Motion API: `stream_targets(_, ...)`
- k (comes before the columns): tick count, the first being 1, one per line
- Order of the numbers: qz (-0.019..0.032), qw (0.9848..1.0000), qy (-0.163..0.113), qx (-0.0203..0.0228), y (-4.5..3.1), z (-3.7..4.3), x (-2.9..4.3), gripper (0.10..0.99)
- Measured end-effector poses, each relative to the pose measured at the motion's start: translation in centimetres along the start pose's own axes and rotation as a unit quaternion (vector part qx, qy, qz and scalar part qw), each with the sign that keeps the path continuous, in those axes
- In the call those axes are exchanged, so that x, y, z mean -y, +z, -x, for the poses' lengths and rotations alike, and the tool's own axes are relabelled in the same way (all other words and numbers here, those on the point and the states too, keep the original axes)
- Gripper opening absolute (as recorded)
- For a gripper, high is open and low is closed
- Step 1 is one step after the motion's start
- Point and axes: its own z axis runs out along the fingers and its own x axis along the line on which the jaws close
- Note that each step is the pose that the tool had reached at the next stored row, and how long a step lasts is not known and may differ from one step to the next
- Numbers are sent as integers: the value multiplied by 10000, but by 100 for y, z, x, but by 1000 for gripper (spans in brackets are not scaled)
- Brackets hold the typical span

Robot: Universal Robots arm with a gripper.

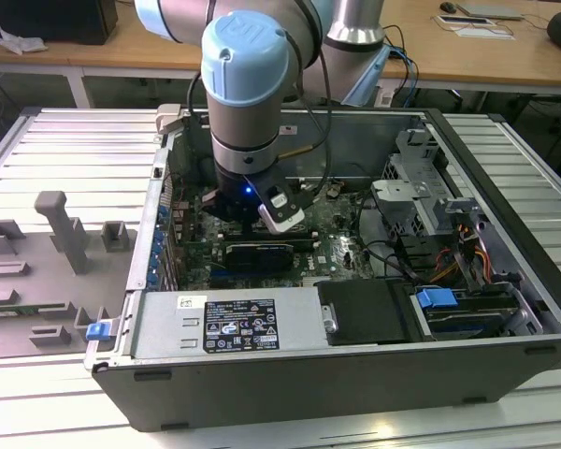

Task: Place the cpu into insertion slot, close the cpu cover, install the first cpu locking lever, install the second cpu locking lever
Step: 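Install the second cpu locking lever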

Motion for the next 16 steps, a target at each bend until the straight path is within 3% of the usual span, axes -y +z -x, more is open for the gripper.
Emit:
stream_targets(10, 2, 10000, 0, 0, -71, -2, -19, 106)
stream_targets(16, 3, 10000, 0, 1, -181, 2, -45, 106)
